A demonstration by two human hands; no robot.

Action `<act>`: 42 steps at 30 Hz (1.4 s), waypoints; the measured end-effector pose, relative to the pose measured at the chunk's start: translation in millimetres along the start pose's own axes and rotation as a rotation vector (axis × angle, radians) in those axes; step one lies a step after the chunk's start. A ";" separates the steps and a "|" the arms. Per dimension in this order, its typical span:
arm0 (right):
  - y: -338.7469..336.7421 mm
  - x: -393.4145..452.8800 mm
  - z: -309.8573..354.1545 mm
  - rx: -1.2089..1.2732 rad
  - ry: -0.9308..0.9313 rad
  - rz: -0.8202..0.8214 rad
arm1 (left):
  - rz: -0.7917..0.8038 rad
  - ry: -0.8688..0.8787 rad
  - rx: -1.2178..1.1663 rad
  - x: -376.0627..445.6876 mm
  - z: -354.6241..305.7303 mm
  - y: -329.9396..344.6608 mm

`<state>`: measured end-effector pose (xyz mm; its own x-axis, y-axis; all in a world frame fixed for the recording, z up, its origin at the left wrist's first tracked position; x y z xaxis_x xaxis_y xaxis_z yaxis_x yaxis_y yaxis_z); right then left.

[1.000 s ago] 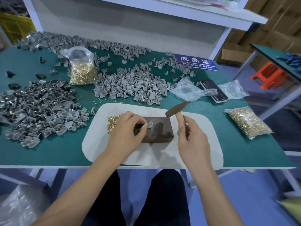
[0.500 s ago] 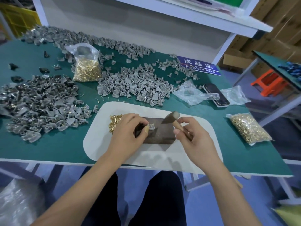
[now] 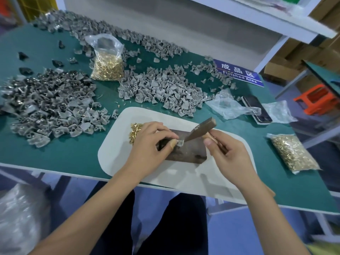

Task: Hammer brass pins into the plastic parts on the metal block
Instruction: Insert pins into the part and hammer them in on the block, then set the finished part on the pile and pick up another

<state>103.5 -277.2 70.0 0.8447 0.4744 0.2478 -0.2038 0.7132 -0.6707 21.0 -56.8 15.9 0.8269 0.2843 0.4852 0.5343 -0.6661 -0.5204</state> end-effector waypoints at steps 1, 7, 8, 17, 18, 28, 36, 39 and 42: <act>1.0 0.5 0.0 -0.025 -0.009 0.004 | 0.005 0.003 0.001 0.2 -0.2 0.0; 1.1 -0.1 1.0 -0.070 -0.018 -0.031 | 0.020 0.002 0.007 0.8 0.4 1.4; 1.5 -0.8 2.0 -0.076 -0.016 -0.029 | 0.022 -0.002 0.001 0.3 0.5 1.7; 5.9 -5.2 11.9 -0.146 -0.001 -0.011 | 0.001 -0.004 0.023 0.3 -1.7 1.5; 4.8 -5.2 11.8 -0.135 0.014 -0.022 | 0.000 -0.005 0.025 0.2 -2.0 1.5; 0.9 -25.5 -14.4 -0.354 0.288 -0.266 | 0.010 -0.010 0.002 -2.9 1.9 2.3; 23.2 -31.9 -21.9 -0.613 0.446 -0.229 | -0.021 -0.014 0.023 -3.0 1.9 0.2; 23.3 -21.1 -1.4 -0.540 0.342 -0.407 | -0.021 -0.020 0.030 -2.5 1.0 0.6; 33.8 -0.3 24.3 -0.241 0.071 -0.306 | -0.027 -0.017 0.062 -1.9 0.4 0.7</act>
<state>84.3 -240.7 64.3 0.8822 0.2155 0.4186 0.1780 0.6705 -0.7203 19.8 -57.5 14.3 0.8150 0.3136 0.4873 0.5654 -0.6146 -0.5501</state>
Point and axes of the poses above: each hand's wrist, its own x-axis towards the middle knuckle, its own y-axis out of the palm, z = x × y, the point moved 2 cm from there along x, towards the middle knuckle, and after that the axes turned 5 degrees about x, right-handed, at the moved point
